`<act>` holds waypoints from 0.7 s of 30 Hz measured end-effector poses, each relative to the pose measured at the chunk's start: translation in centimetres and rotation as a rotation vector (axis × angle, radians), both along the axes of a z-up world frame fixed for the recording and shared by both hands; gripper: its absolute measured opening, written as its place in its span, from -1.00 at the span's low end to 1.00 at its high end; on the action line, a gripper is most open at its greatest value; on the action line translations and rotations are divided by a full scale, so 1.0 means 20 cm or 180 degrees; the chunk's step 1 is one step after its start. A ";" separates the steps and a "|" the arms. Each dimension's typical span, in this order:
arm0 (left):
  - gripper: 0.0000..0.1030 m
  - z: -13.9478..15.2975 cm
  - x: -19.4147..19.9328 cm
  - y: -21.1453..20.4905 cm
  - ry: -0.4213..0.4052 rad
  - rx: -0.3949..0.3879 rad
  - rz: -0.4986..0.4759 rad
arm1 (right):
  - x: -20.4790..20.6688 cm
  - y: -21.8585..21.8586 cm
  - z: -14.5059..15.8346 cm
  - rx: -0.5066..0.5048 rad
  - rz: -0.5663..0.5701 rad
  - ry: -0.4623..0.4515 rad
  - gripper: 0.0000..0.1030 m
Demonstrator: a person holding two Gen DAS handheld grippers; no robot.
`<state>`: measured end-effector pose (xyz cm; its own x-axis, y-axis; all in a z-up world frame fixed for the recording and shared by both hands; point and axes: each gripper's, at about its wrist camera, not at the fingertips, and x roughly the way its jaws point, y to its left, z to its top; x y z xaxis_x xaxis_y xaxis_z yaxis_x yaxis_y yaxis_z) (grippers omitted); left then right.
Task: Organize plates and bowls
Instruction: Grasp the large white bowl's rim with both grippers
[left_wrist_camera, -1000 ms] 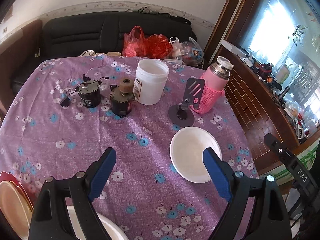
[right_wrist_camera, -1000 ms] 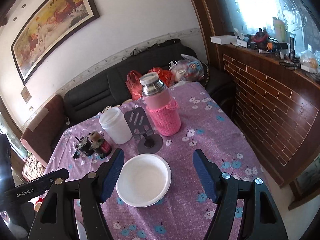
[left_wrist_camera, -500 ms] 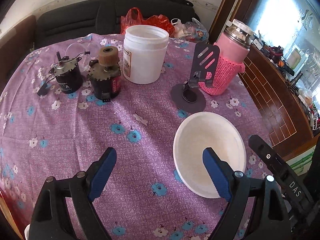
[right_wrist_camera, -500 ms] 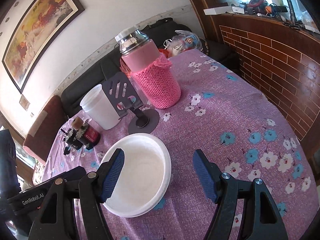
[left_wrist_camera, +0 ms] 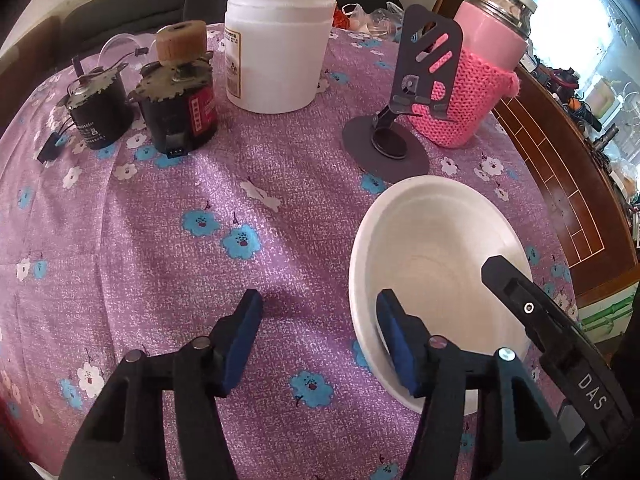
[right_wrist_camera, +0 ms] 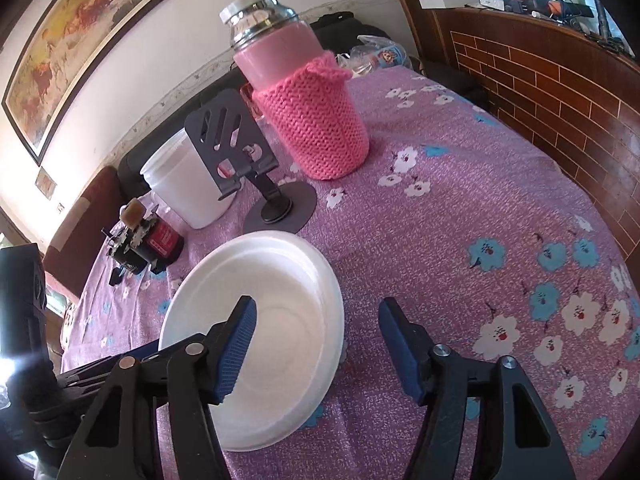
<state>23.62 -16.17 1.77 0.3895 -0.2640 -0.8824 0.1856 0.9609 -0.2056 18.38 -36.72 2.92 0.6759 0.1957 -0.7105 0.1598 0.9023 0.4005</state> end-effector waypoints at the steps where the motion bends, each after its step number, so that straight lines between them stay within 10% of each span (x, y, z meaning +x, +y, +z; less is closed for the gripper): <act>1: 0.14 0.00 0.00 0.00 -0.0012 -0.0002 0.0007 | 0.00 0.00 -0.01 0.0000 0.0010 0.0007 0.25; 8: 0.13 0.02 -0.02 -0.03 -0.0037 0.0010 -0.0065 | 0.03 0.03 -0.07 0.0152 0.0152 0.0149 -0.45; 16: 0.08 0.01 -0.01 -0.05 -0.0003 -0.0019 -0.0085 | 0.01 0.02 -0.07 0.0384 0.0213 0.0166 -0.52; 21: -0.50 0.01 -0.02 -0.08 0.0036 0.0032 -0.0199 | 0.01 0.03 -0.08 0.0446 0.0247 0.0187 -0.52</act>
